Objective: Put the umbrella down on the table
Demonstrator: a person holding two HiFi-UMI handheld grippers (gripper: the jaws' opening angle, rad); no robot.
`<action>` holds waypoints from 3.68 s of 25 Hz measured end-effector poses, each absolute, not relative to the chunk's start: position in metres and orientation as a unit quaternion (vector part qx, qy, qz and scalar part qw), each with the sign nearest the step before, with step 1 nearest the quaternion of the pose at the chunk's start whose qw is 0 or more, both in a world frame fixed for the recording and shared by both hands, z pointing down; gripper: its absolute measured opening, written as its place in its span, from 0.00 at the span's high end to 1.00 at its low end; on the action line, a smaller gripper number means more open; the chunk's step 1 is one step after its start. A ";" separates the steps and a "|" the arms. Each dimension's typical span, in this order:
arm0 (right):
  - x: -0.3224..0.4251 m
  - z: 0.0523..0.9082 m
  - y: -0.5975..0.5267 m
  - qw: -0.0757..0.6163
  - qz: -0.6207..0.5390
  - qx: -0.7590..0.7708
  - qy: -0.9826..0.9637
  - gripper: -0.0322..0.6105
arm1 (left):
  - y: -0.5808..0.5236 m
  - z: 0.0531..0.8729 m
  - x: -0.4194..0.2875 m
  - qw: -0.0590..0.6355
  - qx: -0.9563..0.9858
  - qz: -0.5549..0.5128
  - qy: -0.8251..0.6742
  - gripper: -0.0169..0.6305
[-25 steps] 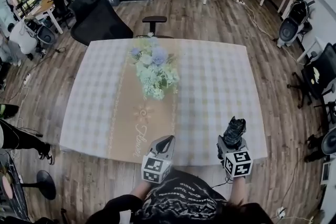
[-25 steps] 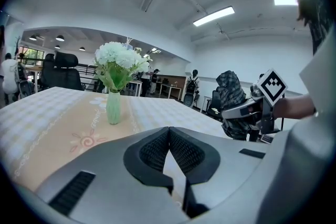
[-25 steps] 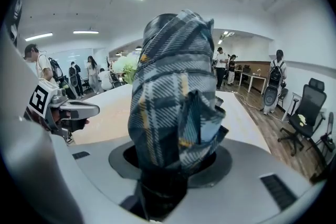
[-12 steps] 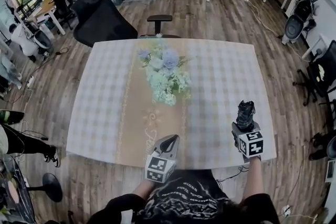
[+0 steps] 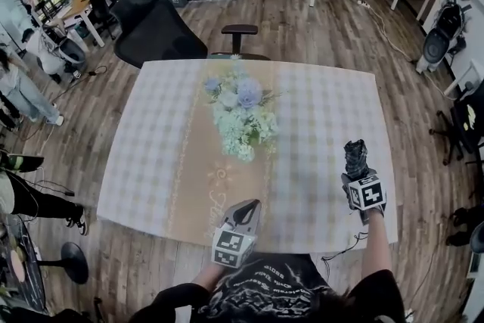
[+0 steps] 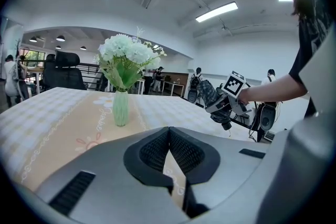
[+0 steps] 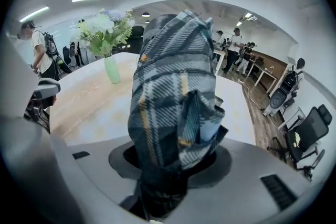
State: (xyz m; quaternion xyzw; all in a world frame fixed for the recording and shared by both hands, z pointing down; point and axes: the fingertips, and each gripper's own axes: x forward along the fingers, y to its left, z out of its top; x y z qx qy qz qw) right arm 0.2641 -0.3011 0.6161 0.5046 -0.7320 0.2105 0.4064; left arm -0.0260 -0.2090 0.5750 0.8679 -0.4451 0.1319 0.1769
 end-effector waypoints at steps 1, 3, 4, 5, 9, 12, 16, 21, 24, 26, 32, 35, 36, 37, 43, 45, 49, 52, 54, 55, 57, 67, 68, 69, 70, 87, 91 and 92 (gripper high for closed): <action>0.268 0.619 -0.307 0.410 0.212 0.502 -0.731 0.66 | -0.212 0.576 -0.026 0.175 0.866 0.133 -0.449 0.95; 0.275 0.624 -0.320 0.418 0.215 0.498 -0.729 0.66 | -0.217 0.578 -0.025 0.172 0.864 0.134 -0.455 0.94; 0.278 0.627 -0.325 0.423 0.215 0.495 -0.728 0.66 | -0.219 0.578 -0.025 0.171 0.862 0.135 -0.458 0.94; 0.281 0.630 -0.331 0.429 0.215 0.492 -0.726 0.66 | -0.220 0.580 -0.025 0.172 0.860 0.136 -0.460 0.94; 0.292 0.641 -0.351 0.446 0.223 0.484 -0.719 0.66 | -0.226 0.584 -0.026 0.176 0.854 0.142 -0.468 0.95; 0.299 0.655 -0.359 0.452 0.245 0.479 -0.712 0.66 | -0.230 0.586 -0.028 0.179 0.850 0.144 -0.474 0.95; 0.306 0.667 -0.370 0.446 0.278 0.478 -0.704 0.66 | -0.236 0.590 -0.029 0.181 0.847 0.146 -0.477 0.94; 0.309 0.681 -0.378 0.449 0.304 0.470 -0.697 0.65 | -0.238 0.594 -0.024 0.184 0.850 0.152 -0.470 0.94; 0.308 0.689 -0.381 0.458 0.312 0.465 -0.691 0.65 | -0.237 0.595 -0.022 0.182 0.851 0.156 -0.467 0.94; 0.307 0.693 -0.383 0.462 0.316 0.461 -0.688 0.64 | -0.236 0.593 -0.023 0.181 0.851 0.158 -0.467 0.94; 0.311 0.708 -0.380 0.479 0.342 0.459 -0.666 0.63 | -0.233 0.592 -0.026 0.178 0.850 0.161 -0.469 0.94; 0.313 0.709 -0.380 0.468 0.355 0.460 -0.666 0.62 | -0.232 0.592 -0.026 0.177 0.850 0.163 -0.468 0.94; 0.313 0.710 -0.380 0.461 0.361 0.461 -0.667 0.61 | -0.231 0.592 -0.025 0.177 0.850 0.163 -0.468 0.94; 0.314 0.711 -0.380 0.456 0.365 0.462 -0.668 0.61 | -0.231 0.592 -0.025 0.176 0.850 0.164 -0.468 0.94; 0.316 0.710 -0.379 0.446 0.357 0.475 -0.670 0.58 | -0.229 0.591 -0.026 0.171 0.852 0.166 -0.466 0.95; 0.316 0.707 -0.379 0.432 0.360 0.476 -0.676 0.40 | -0.228 0.590 -0.027 0.170 0.852 0.165 -0.467 0.94; 0.315 0.688 -0.381 0.400 0.347 0.494 -0.689 0.29 | -0.226 0.589 -0.029 0.172 0.851 0.160 -0.469 0.94; 0.318 0.666 -0.385 0.374 0.319 0.523 -0.696 0.27 | -0.224 0.587 -0.026 0.170 0.854 0.156 -0.466 0.94; 0.316 0.650 -0.386 0.351 0.308 0.533 -0.706 0.27 | -0.223 0.587 -0.025 0.169 0.857 0.154 -0.462 0.94; 0.314 0.642 -0.386 0.341 0.302 0.536 -0.710 0.27 | -0.222 0.587 -0.025 0.169 0.858 0.153 -0.460 0.94; 0.309 0.627 -0.384 0.327 0.286 0.543 -0.719 0.27 | -0.221 0.587 -0.025 0.168 0.860 0.150 -0.458 0.94; 0.273 0.552 -0.343 0.224 0.211 0.576 -0.757 0.28 | -0.213 0.575 -0.040 0.159 0.866 0.133 -0.455 0.94; 0.270 0.546 -0.337 0.214 0.206 0.579 -0.759 0.28 | -0.212 0.574 -0.041 0.159 0.867 0.130 -0.454 0.95; 0.267 0.541 -0.330 0.205 0.201 0.582 -0.761 0.28 | -0.211 0.573 -0.042 0.159 0.868 0.128 -0.453 0.95; 0.263 0.537 -0.323 0.196 0.196 0.583 -0.764 0.29 | -0.210 0.572 -0.043 0.159 0.869 0.127 -0.452 0.95; 0.208 0.546 -0.209 0.062 0.180 0.615 -0.765 0.38 | -0.193 0.568 -0.045 0.150 0.876 0.117 -0.443 0.94; 0.194 0.563 -0.187 0.065 0.182 0.621 -0.759 0.42 | -0.194 0.569 -0.047 0.148 0.875 0.116 -0.446 0.94; 0.189 0.568 -0.183 0.070 0.185 0.620 -0.759 0.42 | -0.195 0.569 -0.047 0.148 0.875 0.116 -0.446 0.94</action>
